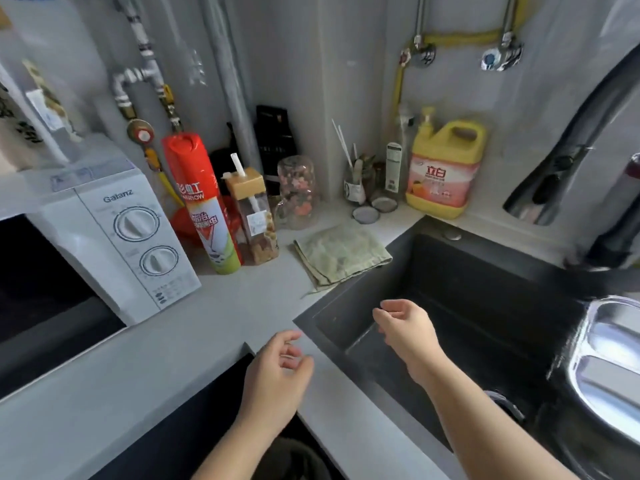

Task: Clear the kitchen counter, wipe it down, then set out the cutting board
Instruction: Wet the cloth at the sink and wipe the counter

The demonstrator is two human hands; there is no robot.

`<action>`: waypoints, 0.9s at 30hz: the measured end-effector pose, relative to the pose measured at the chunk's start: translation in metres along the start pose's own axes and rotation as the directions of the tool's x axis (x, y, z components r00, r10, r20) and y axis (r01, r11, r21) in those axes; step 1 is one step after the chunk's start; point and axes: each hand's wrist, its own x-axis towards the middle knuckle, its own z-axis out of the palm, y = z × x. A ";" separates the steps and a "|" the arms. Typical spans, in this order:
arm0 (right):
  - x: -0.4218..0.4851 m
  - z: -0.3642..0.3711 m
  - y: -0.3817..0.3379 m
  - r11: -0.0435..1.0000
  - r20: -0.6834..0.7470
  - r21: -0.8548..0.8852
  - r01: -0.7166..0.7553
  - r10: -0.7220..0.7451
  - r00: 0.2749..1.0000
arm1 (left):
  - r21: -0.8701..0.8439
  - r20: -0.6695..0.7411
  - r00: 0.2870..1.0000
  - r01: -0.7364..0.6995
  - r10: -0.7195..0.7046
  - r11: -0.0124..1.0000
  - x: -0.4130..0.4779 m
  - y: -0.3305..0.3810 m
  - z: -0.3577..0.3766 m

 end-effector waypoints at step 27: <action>0.118 0.073 -0.047 0.959 -0.267 0.277 -0.062 0.138 0.954 | -0.115 0.456 0.887 -0.028 0.078 0.993 0.169 -0.018 0.040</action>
